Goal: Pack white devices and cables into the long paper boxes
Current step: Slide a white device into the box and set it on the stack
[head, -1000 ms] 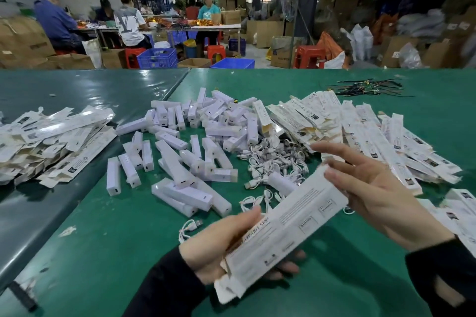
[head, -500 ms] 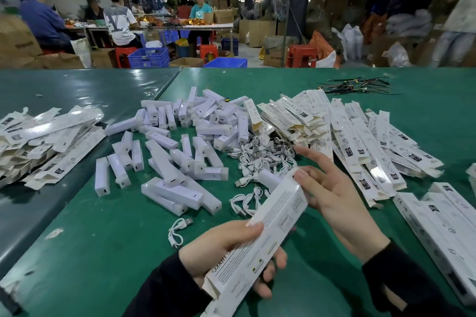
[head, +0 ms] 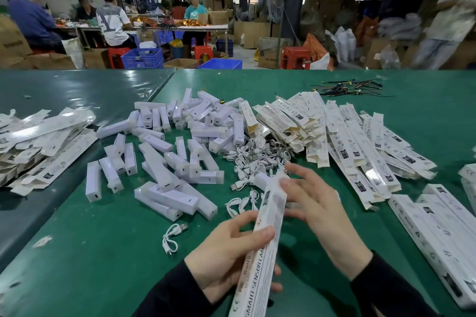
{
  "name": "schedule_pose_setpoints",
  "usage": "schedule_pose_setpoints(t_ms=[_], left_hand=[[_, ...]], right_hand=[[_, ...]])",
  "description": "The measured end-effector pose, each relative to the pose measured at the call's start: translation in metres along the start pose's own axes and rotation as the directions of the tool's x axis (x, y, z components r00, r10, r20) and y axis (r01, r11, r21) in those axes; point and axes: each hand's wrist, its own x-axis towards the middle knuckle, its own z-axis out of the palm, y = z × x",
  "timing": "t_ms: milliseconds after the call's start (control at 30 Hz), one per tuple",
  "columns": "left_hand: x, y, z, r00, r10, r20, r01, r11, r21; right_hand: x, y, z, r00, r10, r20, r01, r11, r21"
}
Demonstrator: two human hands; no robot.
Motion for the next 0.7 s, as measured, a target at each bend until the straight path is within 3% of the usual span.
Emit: schedule_pose_setpoints(t_ms=[133, 367, 500, 700], left_hand=[[0.002, -0.003, 0.002, 0.967, 0.183, -0.18, -0.146, 0.969, 0.2], [0.003, -0.001, 0.002, 0.947, 0.205, -0.248, -0.136, 0.953, 0.269], [-0.001, 0.008, -0.002, 0.952, 0.23, -0.203, -0.189, 0.96, 0.205], [-0.002, 0.009, -0.008, 0.965, 0.233, -0.119, -0.205, 0.956, 0.208]], right_hand=[[-0.002, 0.004, 0.005, 0.998, 0.067, 0.019, -0.064, 0.989, -0.133], [0.002, 0.0, -0.003, 0.977, 0.164, 0.133, -0.178, 0.979, 0.098], [-0.001, -0.001, 0.0, 0.961, 0.173, 0.217, -0.216, 0.958, 0.191], [-0.003, 0.002, 0.002, 0.978, 0.107, 0.18, -0.142, 0.97, 0.199]])
